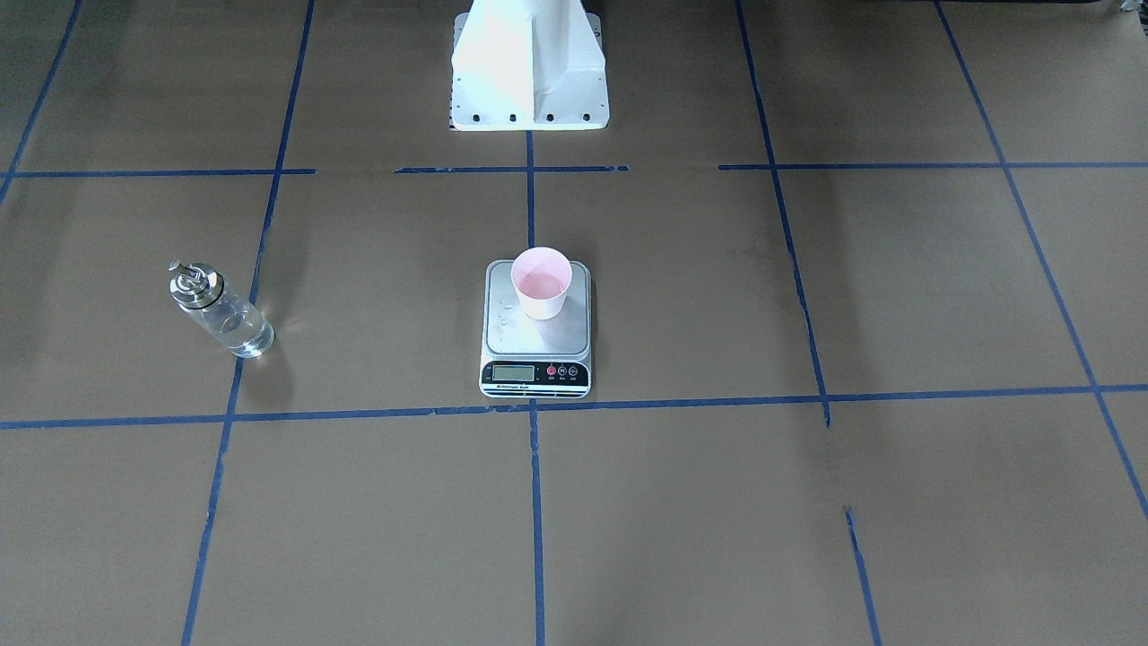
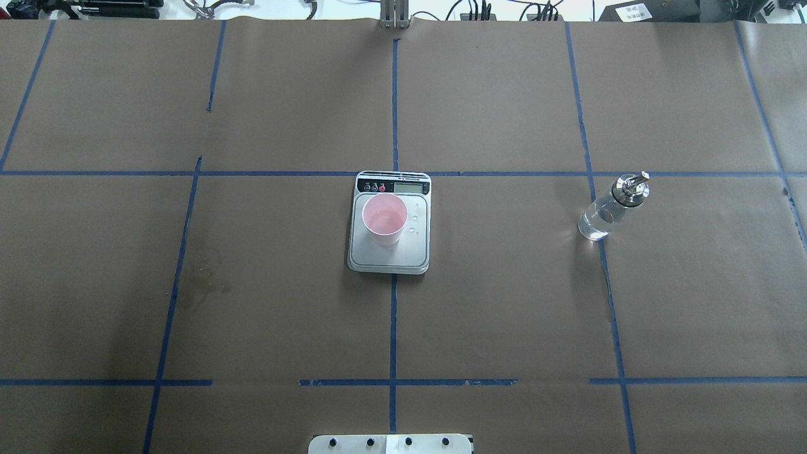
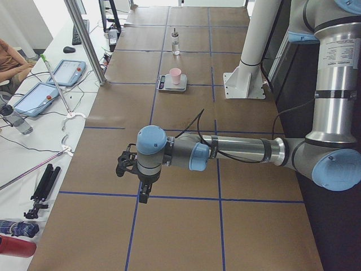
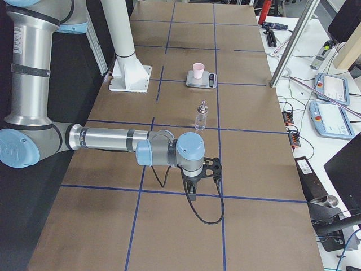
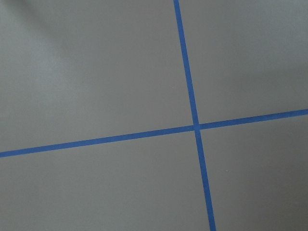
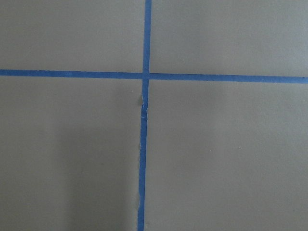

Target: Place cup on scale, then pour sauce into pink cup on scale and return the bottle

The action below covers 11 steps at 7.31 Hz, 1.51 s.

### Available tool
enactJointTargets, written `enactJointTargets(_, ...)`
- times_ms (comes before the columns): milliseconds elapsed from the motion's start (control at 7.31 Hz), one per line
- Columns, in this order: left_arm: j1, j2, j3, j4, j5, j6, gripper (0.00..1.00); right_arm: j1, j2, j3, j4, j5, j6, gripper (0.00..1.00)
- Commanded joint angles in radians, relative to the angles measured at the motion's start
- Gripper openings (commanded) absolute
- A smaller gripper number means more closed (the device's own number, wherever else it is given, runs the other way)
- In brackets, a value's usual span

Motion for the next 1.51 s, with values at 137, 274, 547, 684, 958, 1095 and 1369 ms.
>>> enactJointTargets(137,-0.001,0.0,0.005,-0.01,-0.002,-0.021,1.0,0.0,0.0,0.0,-0.001,0.0,0.0,1.0)
enactJointTargets(274,0.0,0.0,0.005,-0.01,-0.002,-0.023,1.0,0.0,0.0,0.0,-0.002,0.0,0.0,1.0)
enactJointTargets(547,0.0,0.0,0.005,-0.01,-0.002,-0.023,1.0,0.0,0.0,0.0,-0.005,0.002,0.0,1.0)
enactJointTargets(684,0.0,-0.001,0.002,-0.01,0.0,-0.023,1.0,0.0,0.0,0.0,-0.005,0.002,0.0,1.0)
enactJointTargets(958,0.002,-0.001,-0.001,-0.002,0.004,-0.009,1.0,0.0,0.0,-0.001,-0.007,0.0,0.0,1.0)
enactJointTargets(1095,0.005,-0.001,-0.001,0.004,0.006,-0.008,1.0,0.0,0.0,-0.001,-0.007,0.0,-0.001,1.0)
enactJointTargets(1369,0.025,-0.007,-0.003,0.053,0.006,0.005,1.0,0.0,0.0,-0.001,-0.007,0.0,-0.001,1.0)
